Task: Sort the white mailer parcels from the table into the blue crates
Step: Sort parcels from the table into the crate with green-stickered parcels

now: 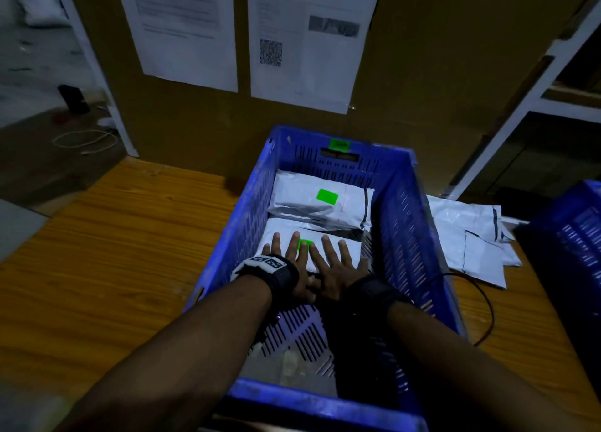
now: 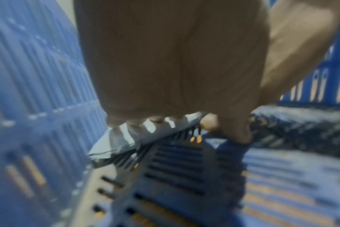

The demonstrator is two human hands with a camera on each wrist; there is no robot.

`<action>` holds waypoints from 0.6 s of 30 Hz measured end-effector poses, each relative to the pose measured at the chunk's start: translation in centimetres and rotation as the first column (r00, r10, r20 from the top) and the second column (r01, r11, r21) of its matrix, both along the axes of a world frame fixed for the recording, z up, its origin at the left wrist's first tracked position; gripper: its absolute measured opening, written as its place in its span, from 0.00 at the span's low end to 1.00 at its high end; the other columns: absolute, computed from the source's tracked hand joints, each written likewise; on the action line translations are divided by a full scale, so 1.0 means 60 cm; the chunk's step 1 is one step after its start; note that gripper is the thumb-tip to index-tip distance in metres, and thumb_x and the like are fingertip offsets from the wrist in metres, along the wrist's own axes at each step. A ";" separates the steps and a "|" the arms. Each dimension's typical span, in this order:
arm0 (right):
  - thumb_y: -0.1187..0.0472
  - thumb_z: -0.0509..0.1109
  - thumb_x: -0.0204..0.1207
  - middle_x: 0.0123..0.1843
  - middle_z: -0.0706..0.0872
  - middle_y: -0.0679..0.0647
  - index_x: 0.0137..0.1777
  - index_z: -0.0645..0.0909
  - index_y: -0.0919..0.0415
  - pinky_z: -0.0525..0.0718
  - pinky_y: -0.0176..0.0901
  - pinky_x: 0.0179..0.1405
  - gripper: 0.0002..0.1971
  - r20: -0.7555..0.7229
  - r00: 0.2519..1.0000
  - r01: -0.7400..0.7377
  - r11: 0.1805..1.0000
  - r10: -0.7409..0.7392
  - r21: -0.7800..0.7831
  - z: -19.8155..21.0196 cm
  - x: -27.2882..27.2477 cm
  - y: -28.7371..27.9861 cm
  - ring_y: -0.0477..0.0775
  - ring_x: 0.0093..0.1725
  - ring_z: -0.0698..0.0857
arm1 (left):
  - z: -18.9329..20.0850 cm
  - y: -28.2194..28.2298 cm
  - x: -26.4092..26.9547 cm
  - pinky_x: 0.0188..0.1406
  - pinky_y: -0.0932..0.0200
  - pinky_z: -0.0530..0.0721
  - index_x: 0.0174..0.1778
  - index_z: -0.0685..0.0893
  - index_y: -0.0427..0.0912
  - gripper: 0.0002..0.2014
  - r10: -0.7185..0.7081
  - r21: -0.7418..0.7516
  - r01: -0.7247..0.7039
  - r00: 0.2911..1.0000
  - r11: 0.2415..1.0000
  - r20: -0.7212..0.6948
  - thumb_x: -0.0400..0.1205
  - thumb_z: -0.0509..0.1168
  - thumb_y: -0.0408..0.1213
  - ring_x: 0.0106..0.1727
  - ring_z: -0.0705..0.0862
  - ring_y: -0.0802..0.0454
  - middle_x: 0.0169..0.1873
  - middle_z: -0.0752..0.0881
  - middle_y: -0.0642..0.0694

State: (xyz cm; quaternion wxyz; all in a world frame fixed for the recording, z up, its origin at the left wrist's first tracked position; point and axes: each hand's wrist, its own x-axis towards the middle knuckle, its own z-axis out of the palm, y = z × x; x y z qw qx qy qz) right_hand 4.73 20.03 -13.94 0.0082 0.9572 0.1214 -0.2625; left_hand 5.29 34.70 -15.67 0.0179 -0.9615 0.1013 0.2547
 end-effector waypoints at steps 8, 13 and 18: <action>0.26 0.43 0.79 0.84 0.24 0.44 0.84 0.30 0.36 0.37 0.74 0.79 0.39 0.013 0.999 -0.032 0.999 0.032 -0.031 -0.005 0.001 -0.008 0.58 0.84 0.28 | 0.009 0.000 0.001 0.82 0.31 0.37 0.84 0.27 0.48 0.61 0.002 0.008 -0.001 0.998 1.000 -0.067 0.73 0.62 0.74 0.82 0.25 0.29 0.82 0.22 0.45; 0.27 0.44 0.79 0.84 0.24 0.44 0.83 0.30 0.36 0.38 0.73 0.80 0.39 0.012 0.999 -0.030 0.999 0.031 -0.019 -0.012 0.004 -0.010 0.60 0.84 0.29 | 0.007 0.003 0.006 0.82 0.30 0.38 0.84 0.26 0.49 0.62 -0.002 0.007 0.003 0.995 1.000 -0.097 0.73 0.62 0.75 0.81 0.24 0.28 0.81 0.21 0.45; 0.21 0.43 0.74 0.84 0.25 0.39 0.80 0.30 0.27 0.41 0.75 0.79 0.38 0.046 0.998 0.035 0.999 -0.034 -0.028 -0.024 0.006 -0.017 0.67 0.84 0.30 | 0.016 -0.002 0.002 0.81 0.28 0.40 0.84 0.27 0.50 0.61 0.018 0.010 -0.017 0.995 1.000 -0.103 0.73 0.61 0.75 0.80 0.25 0.25 0.81 0.21 0.46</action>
